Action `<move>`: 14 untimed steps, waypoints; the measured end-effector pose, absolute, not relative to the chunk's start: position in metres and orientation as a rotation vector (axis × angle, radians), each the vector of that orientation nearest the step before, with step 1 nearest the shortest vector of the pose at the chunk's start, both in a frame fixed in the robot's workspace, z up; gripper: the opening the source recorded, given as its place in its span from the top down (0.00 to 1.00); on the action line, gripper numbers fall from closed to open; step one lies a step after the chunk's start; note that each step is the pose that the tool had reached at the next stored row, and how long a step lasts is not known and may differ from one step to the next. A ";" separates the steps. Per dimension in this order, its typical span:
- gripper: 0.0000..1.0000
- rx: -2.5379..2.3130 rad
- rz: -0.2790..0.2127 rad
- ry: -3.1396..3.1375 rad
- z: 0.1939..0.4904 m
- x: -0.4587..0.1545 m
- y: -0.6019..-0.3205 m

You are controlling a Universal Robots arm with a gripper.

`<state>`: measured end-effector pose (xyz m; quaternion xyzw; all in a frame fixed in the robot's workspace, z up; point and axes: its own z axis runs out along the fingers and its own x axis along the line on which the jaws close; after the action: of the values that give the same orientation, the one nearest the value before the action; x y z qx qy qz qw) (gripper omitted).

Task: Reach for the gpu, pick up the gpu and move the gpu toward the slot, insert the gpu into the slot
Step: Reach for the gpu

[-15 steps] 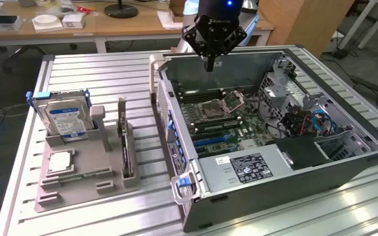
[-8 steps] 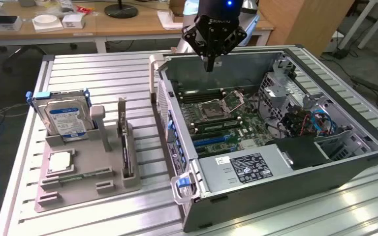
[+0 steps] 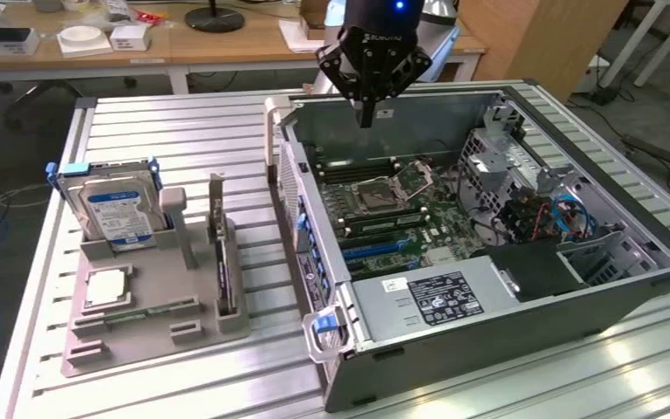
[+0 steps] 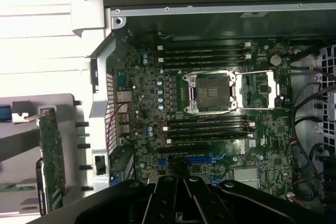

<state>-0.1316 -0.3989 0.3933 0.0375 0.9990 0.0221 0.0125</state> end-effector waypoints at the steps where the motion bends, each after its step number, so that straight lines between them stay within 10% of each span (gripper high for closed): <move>1: 0.90 0.117 0.069 3.114 0.393 -0.133 -0.399; 14: 0.90 0.116 0.069 3.114 0.393 -0.154 -0.399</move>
<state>-0.1541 -0.3989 0.3933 0.0374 0.9990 0.0221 0.0125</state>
